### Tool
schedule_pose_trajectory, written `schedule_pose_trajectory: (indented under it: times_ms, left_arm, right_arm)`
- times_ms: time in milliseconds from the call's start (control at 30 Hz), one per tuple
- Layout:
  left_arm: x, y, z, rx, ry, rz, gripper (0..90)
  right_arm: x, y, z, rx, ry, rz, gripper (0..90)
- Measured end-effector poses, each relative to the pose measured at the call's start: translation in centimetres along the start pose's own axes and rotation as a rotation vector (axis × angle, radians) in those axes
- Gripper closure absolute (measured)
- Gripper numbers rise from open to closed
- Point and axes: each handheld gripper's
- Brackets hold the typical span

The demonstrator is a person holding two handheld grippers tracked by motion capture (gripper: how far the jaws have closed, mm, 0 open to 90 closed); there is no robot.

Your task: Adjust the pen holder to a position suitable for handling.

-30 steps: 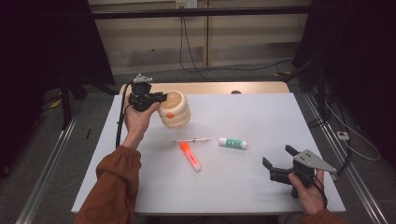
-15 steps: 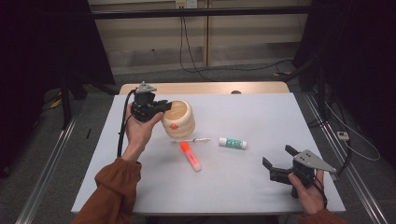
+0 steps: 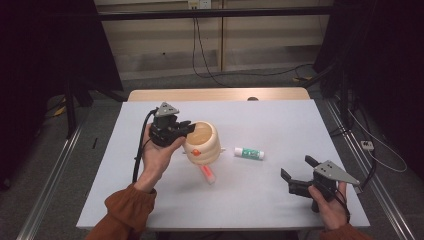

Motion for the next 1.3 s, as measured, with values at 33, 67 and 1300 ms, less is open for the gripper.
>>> schedule_pose_trajectory:
  times_ms: [33,67,1300]
  left_arm:
    - [-0.1,-0.2,-0.4,-0.002,-0.005,0.004,75.6]
    - [-0.2,-0.3,-0.6,0.001,-0.012,0.009,75.6]
    - [-5.6,-3.6,-8.0,-0.043,-0.097,0.106,75.3]
  right_arm:
    - [0.0,0.0,0.0,0.001,-0.001,0.000,2.1]
    - [0.0,0.0,0.0,0.000,-0.001,0.000,2.1]
    - [0.0,0.0,0.0,0.004,0.007,-0.002,2.1]
Point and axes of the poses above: each handheld gripper's, and its own axes: x roughly backward along the jaws, y roughly out of its top, z roughly to its left, and after that the axes turned 7 degrees about -z, right-handed
